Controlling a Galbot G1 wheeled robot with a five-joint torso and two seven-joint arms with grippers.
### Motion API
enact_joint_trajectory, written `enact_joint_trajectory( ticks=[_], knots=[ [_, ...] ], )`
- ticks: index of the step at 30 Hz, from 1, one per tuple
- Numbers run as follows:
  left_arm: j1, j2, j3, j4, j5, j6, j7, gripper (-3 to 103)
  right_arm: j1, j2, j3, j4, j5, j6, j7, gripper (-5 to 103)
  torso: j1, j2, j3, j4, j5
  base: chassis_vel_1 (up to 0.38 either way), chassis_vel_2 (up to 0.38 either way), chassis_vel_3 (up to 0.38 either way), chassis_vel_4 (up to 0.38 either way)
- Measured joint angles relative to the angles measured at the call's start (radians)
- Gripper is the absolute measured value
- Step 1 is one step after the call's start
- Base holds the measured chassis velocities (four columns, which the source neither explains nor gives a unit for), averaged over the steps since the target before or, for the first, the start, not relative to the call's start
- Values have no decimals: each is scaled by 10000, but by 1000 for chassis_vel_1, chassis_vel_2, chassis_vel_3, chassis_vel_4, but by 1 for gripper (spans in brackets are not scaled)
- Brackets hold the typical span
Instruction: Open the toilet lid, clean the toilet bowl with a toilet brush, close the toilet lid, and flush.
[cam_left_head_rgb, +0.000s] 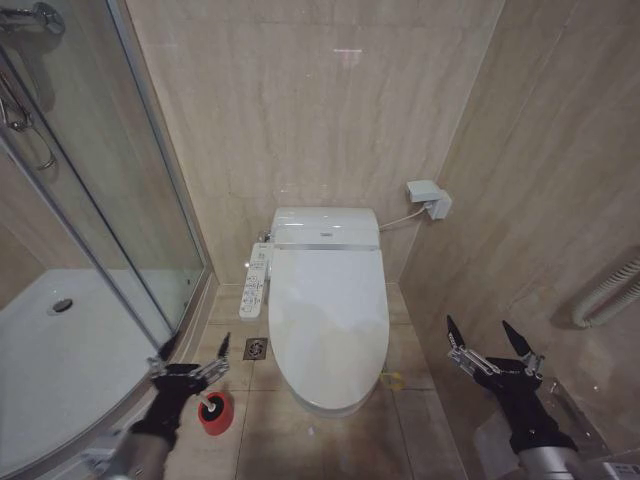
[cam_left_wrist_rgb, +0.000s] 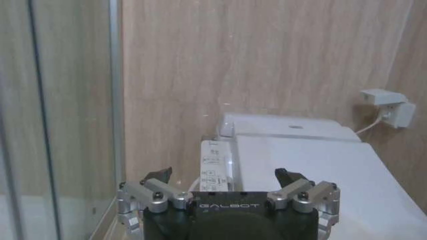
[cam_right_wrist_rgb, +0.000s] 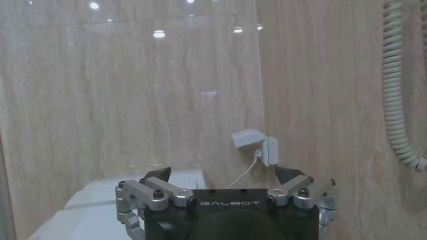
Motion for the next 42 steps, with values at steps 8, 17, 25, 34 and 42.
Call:
enact_joint_trajectory(
  ticks=[8, 17, 25, 34, 42],
  knots=[
    [-16, 0, -108, 126, 240, -302, 160, 100, 0, 0, 0, 0, 0, 0, 0, 100, -1, 0, 0, 4, 1, 0, 0, 0, 0],
    [-303, 231, -518, 522, 325, -1287, 174, 100, 0, 0, 0, 0, 0, 0, 0, 100, 0, 0, 0, 4, 0, 0, 0, 0, 0],
    [-460, 417, -647, 673, 98, -2110, 495, 100, 0, 0, 0, 1, 0, 0, 0, 100, -1, 0, -1, 4, 0, 0, 0, 0, 0],
    [-881, 729, -951, 1078, -927, -2440, 584, 100, 0, -1, 0, 0, 0, 0, 0, 100, -1, 0, -1, 5, 0, 0, 0, 0, 0],
    [-1441, 951, -1215, 1693, -1269, -2743, 510, 100, 0, 0, 0, 0, 0, 0, 0, 100, 0, 0, 0, 3, -1, 0, 0, 0, 0]
  ],
)
